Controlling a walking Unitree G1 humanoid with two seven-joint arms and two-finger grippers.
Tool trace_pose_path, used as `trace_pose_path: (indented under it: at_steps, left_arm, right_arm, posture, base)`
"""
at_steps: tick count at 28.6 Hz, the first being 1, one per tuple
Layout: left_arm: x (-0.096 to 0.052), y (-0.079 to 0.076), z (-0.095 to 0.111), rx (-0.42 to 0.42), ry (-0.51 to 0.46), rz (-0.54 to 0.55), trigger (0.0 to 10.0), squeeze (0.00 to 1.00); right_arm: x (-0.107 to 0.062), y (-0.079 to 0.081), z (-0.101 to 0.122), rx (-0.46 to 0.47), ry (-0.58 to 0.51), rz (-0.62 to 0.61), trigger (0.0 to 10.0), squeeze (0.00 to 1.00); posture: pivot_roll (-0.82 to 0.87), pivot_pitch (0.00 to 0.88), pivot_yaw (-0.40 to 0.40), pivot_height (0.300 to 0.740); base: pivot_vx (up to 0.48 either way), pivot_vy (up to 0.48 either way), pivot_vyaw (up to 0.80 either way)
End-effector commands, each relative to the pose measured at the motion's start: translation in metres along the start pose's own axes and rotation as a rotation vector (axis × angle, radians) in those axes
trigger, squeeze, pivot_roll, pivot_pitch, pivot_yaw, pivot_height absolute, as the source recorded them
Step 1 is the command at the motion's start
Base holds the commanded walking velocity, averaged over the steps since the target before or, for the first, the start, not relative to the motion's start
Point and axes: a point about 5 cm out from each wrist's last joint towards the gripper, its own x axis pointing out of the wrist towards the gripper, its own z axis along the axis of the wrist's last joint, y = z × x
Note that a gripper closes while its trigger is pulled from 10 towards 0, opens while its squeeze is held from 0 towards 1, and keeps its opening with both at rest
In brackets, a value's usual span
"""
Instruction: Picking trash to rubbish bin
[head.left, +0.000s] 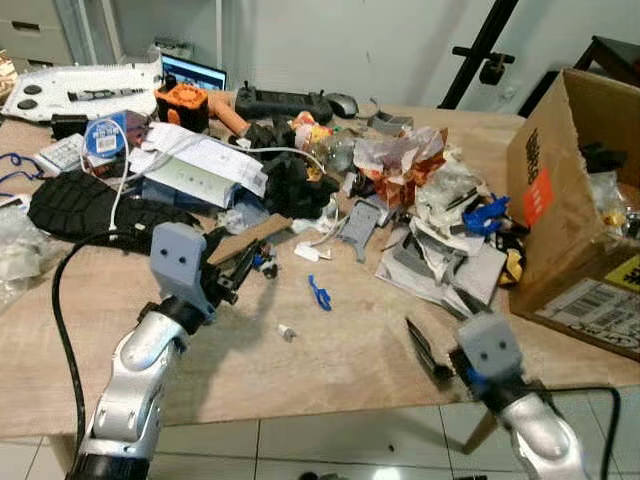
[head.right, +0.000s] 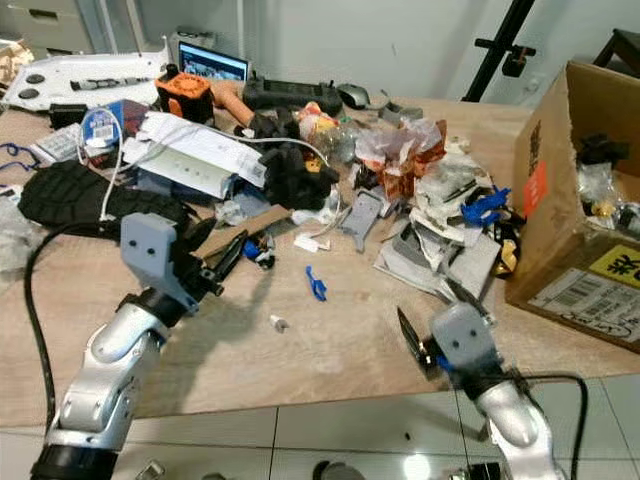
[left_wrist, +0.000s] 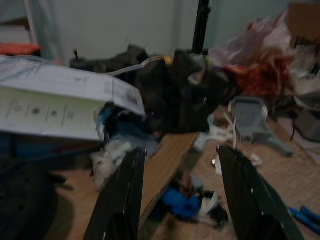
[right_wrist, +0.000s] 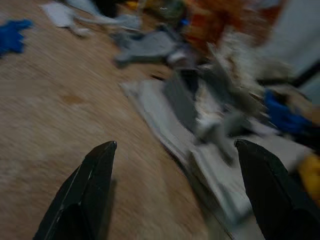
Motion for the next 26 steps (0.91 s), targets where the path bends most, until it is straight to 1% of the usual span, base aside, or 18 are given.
trace_pose_path:
  at_steps: [1, 2, 3, 4, 8, 10, 12, 14, 15, 16, 18, 19, 20, 21, 23, 24, 25, 26]
  left_arm:
    - [-0.002, -0.002, 0.000, -0.004, 0.003, -0.014, 10.0, 0.00]
    - [-0.002, -0.001, 0.001, -0.005, 0.002, -0.014, 10.0, 0.00]
    - [-0.002, -0.001, 0.001, -0.005, 0.000, -0.015, 10.0, 0.00]
    - [-0.002, -0.001, 0.001, -0.007, -0.002, -0.015, 10.0, 0.00]
    - [-0.001, -0.001, 0.002, -0.009, -0.006, -0.017, 10.0, 0.00]
    - [0.000, -0.003, 0.002, -0.012, -0.008, -0.022, 10.0, 0.00]
    - [0.001, -0.004, 0.001, -0.014, -0.009, -0.027, 10.0, 0.00]
    - [0.002, -0.005, 0.001, -0.014, -0.009, -0.032, 10.0, 0.00]
    - [0.002, -0.006, 0.002, -0.014, -0.011, -0.036, 10.0, 0.00]
    - [0.002, -0.006, 0.002, -0.014, -0.011, -0.036, 10.0, 0.00]
    - [0.004, -0.007, 0.003, -0.018, -0.018, -0.048, 10.0, 0.00]
    - [0.004, -0.007, 0.003, -0.018, -0.018, -0.048, 10.0, 0.00]
    - [0.004, -0.011, 0.005, -0.042, -0.026, -0.081, 10.0, 0.00]
    - [0.004, -0.011, 0.005, -0.042, -0.026, -0.081, 10.0, 0.00]
    - [0.002, -0.028, 0.010, -0.131, -0.049, -0.229, 10.0, 0.00]
    - [0.001, -0.035, 0.012, -0.165, -0.057, -0.286, 10.0, 0.00]
    - [0.001, -0.035, 0.012, -0.165, -0.057, -0.286, 10.0, 0.00]
    - [0.000, -0.044, 0.014, -0.188, -0.059, -0.355, 10.0, 0.00]
  right_arm:
    - [-0.013, -0.011, 0.005, -0.016, -0.035, -0.102, 10.0, 0.69]
    - [-0.017, -0.012, 0.006, -0.013, -0.045, -0.124, 10.0, 0.69]
    - [-0.020, -0.013, 0.008, -0.011, -0.052, -0.148, 10.0, 0.07]
    - [-0.023, -0.014, 0.008, -0.006, -0.054, -0.167, 10.0, 0.00]
    - [-0.029, -0.018, 0.008, 0.031, -0.053, -0.220, 10.0, 0.00]
    - [-0.030, -0.024, 0.003, 0.177, -0.040, -0.302, 10.0, 0.00]
    - [-0.028, -0.026, -0.001, 0.294, -0.025, -0.343, 10.0, 0.00]
    - [-0.024, -0.025, -0.004, 0.361, -0.017, -0.351, 10.0, 0.00]
    - [-0.019, -0.023, -0.005, 0.403, -0.007, -0.346, 10.0, 0.00]
    - [-0.019, -0.023, -0.005, 0.403, -0.007, -0.346, 10.0, 0.00]
    - [-0.013, -0.022, -0.007, 0.450, 0.005, -0.352, 10.0, 0.00]
    - [-0.013, -0.022, -0.007, 0.450, 0.005, -0.352, 10.0, 0.00]
    - [-0.010, -0.022, -0.007, 0.475, 0.006, -0.364, 10.0, 0.00]
    - [-0.010, -0.022, -0.007, 0.475, 0.006, -0.364, 10.0, 0.00]
    - [-0.003, -0.025, -0.008, 0.516, -0.001, -0.379, 10.0, 0.00]
    - [-0.001, -0.025, -0.008, 0.532, -0.004, -0.376, 10.0, 0.00]
    - [-0.001, -0.025, -0.008, 0.532, -0.004, -0.376, 10.0, 0.00]
    - [0.004, -0.026, -0.010, 0.536, -0.003, -0.372, 10.0, 0.00]
  posture:
    - [-0.02, 0.177, -0.146, 0.740]
    - [-0.02, 0.177, -0.146, 0.740]
    - [-0.02, 0.175, -0.143, 0.740]
    - [-0.02, 0.175, -0.143, 0.740]
    - [-0.02, 0.178, -0.139, 0.740]
    - [-0.02, 0.178, -0.139, 0.740]
    - [-0.02, 0.178, -0.139, 0.740]
    - [-0.02, 0.178, -0.139, 0.740]
    - [-0.02, 0.178, -0.139, 0.740]
    - [-0.02, 0.178, -0.139, 0.740]
    - [-0.02, 0.178, -0.139, 0.740]
    - [-0.02, 0.178, -0.139, 0.740]
    - [-0.02, 0.178, -0.139, 0.740]
    - [-0.02, 0.178, -0.139, 0.740]
    - [-0.02, 0.178, -0.139, 0.740]
    - [-0.02, 0.178, -0.139, 0.740]
    - [-0.02, 0.178, -0.139, 0.740]
    - [-0.02, 0.178, -0.126, 0.740]
  base:
    - [0.000, 0.000, 0.00]
    - [0.000, 0.000, 0.00]
    - [0.000, 0.000, 0.00]
    - [0.000, 0.000, 0.00]
    - [0.000, 0.000, 0.00]
    - [0.000, 0.000, 0.00]
    - [0.000, 0.000, 0.00]
    - [0.000, 0.000, 0.00]
    - [0.000, 0.000, 0.00]
    - [0.000, 0.000, 0.00]
    - [0.000, 0.000, 0.00]
    - [0.000, 0.000, 0.00]
    - [0.000, 0.000, 0.00]
    - [0.000, 0.000, 0.00]
    - [0.000, 0.000, 0.00]
    - [0.000, 0.000, 0.00]
    - [0.000, 0.000, 0.00]
    - [0.000, 0.000, 0.00]
